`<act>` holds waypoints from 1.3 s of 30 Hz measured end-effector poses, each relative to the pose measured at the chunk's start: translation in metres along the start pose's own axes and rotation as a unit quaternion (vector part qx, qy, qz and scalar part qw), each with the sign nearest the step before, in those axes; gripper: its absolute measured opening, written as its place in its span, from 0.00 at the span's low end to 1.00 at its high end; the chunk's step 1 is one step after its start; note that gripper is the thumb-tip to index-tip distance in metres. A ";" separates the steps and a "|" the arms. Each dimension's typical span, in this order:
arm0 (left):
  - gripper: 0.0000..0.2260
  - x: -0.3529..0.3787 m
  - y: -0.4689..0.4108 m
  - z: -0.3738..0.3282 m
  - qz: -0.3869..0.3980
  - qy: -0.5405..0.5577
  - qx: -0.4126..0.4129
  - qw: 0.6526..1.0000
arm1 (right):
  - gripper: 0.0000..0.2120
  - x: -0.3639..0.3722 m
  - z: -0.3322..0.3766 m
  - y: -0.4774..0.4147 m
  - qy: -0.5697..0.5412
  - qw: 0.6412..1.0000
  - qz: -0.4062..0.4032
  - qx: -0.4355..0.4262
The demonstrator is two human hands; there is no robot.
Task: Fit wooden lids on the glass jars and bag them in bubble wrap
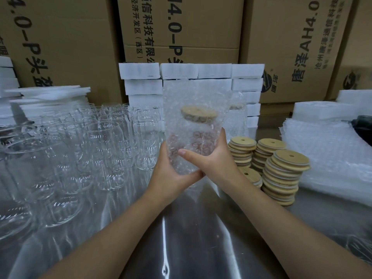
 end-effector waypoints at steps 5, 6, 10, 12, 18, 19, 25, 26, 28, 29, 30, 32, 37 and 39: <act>0.44 0.001 0.000 0.001 -0.002 -0.001 0.001 1.000 | 0.59 0.000 -0.004 -0.001 0.002 1.000 0.005 -0.002; 0.45 0.002 0.000 0.002 0.001 0.002 -0.001 1.000 | 0.60 -0.001 -0.004 -0.002 0.003 1.000 0.008 -0.004; 0.47 0.004 -0.001 0.007 0.013 -0.006 -0.018 1.000 | 0.57 0.002 -0.003 -0.002 0.006 1.000 0.017 -0.007; 0.47 0.005 -0.002 0.010 0.015 -0.011 -0.024 1.000 | 0.55 0.003 0.000 0.000 0.005 1.000 0.015 -0.026; 0.41 0.004 -0.001 0.006 0.007 -0.010 -0.002 1.000 | 0.51 0.002 0.017 0.003 0.022 0.992 0.005 -0.123; 0.41 0.005 -0.002 0.005 0.010 -0.007 0.001 1.000 | 0.49 0.002 0.018 0.004 0.029 0.991 0.002 -0.128; 0.36 0.003 -0.008 0.001 0.006 0.013 0.029 0.999 | 0.38 0.000 0.017 0.005 0.039 0.993 -0.007 -0.114; 0.36 0.002 -0.007 0.001 0.005 0.013 0.027 1.000 | 0.38 0.000 0.018 0.005 0.042 0.993 -0.008 -0.114; 0.36 0.003 -0.007 0.001 0.004 0.011 0.021 1.000 | 0.39 -0.001 0.019 0.005 0.045 0.992 -0.011 -0.114; 0.36 0.002 -0.007 0.002 0.004 0.012 0.019 1.000 | 0.41 -0.001 0.019 0.005 0.046 0.992 -0.011 -0.114; 0.36 0.002 -0.007 0.002 0.003 0.011 0.019 1.000 | 0.42 -0.001 0.020 0.006 0.048 0.992 -0.012 -0.115; 0.37 0.002 -0.007 0.001 0.003 0.009 0.021 1.000 | 0.44 -0.001 0.021 0.007 0.055 0.991 -0.016 -0.125; 0.34 0.002 -0.005 -0.002 -0.004 0.008 0.035 0.999 | 0.44 -0.004 0.025 0.007 0.072 0.989 -0.025 -0.129; 0.30 0.002 -0.006 -0.003 -0.006 0.005 0.046 0.999 | 0.44 -0.006 0.024 0.007 0.084 0.989 -0.037 -0.119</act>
Point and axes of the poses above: each hand's wrist, its own y-axis away from the middle knuckle, its own x-axis out of the palm, z = x × y, the point moved 6 cm from there along -y, towards the middle knuckle, and after that the axes turned 3 degrees about z, right-handed, at the moved point
